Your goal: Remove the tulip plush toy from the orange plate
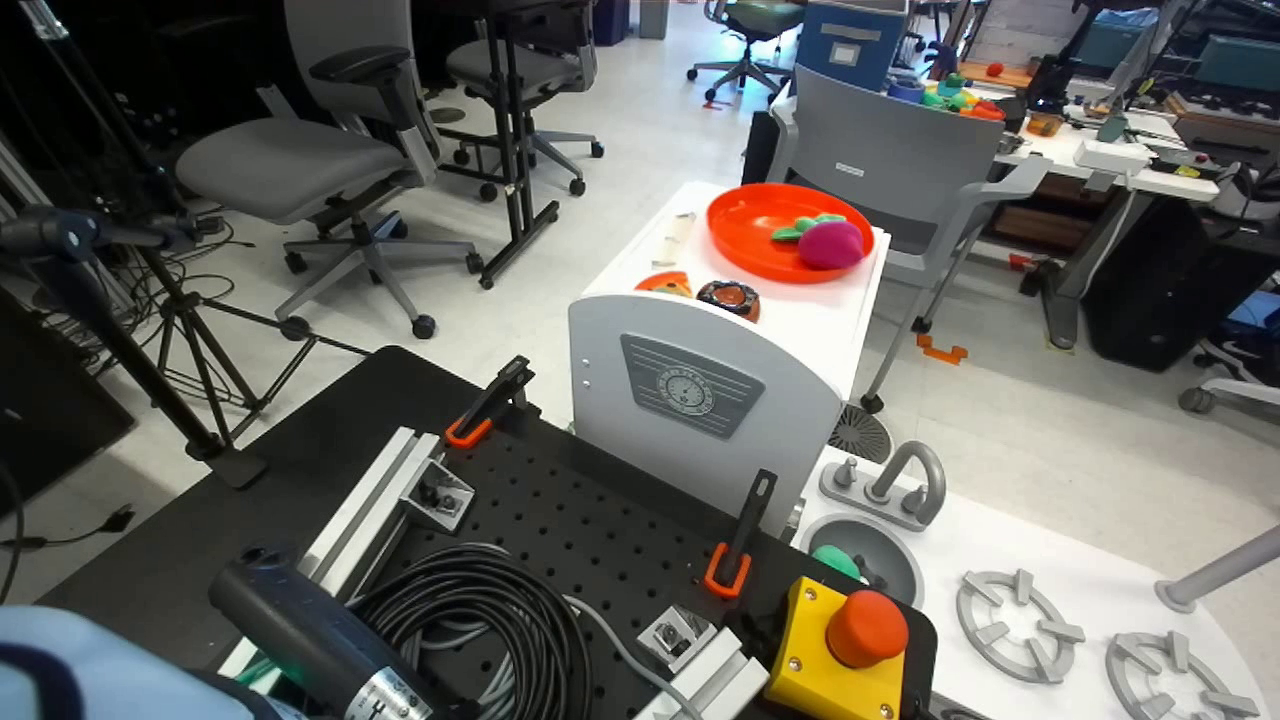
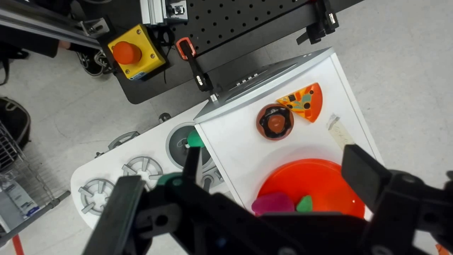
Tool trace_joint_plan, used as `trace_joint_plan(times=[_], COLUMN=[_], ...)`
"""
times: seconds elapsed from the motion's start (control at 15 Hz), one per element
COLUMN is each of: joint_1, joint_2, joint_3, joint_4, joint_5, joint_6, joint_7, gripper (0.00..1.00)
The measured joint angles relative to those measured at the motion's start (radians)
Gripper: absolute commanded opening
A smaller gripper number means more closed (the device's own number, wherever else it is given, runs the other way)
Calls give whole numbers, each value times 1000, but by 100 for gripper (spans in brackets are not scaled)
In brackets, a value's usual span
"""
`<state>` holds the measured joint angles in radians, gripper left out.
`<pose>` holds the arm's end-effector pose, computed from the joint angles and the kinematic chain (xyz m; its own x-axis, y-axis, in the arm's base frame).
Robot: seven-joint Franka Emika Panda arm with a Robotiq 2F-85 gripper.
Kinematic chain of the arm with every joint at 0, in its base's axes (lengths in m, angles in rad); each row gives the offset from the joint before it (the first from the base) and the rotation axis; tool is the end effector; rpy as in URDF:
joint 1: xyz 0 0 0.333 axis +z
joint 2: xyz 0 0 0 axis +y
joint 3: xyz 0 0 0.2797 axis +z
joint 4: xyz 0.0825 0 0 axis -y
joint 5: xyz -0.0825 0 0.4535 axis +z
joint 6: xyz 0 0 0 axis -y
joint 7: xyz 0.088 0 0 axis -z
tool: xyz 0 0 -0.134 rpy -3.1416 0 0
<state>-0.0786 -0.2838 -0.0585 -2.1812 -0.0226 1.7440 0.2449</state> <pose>0.5181 -0.0742 0.4111 0.9200 -0.3631 -0.1474 -0.3610 -0.9316 0.0420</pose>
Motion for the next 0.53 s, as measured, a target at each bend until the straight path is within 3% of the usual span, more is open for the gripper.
trace_joint_plan(times=[0.53], joint_1=[0], joint_2=[2], joint_3=[2], joint_4=[-5], joint_5=[-34], joint_6=[55], joint_7=[-1], gripper=[100])
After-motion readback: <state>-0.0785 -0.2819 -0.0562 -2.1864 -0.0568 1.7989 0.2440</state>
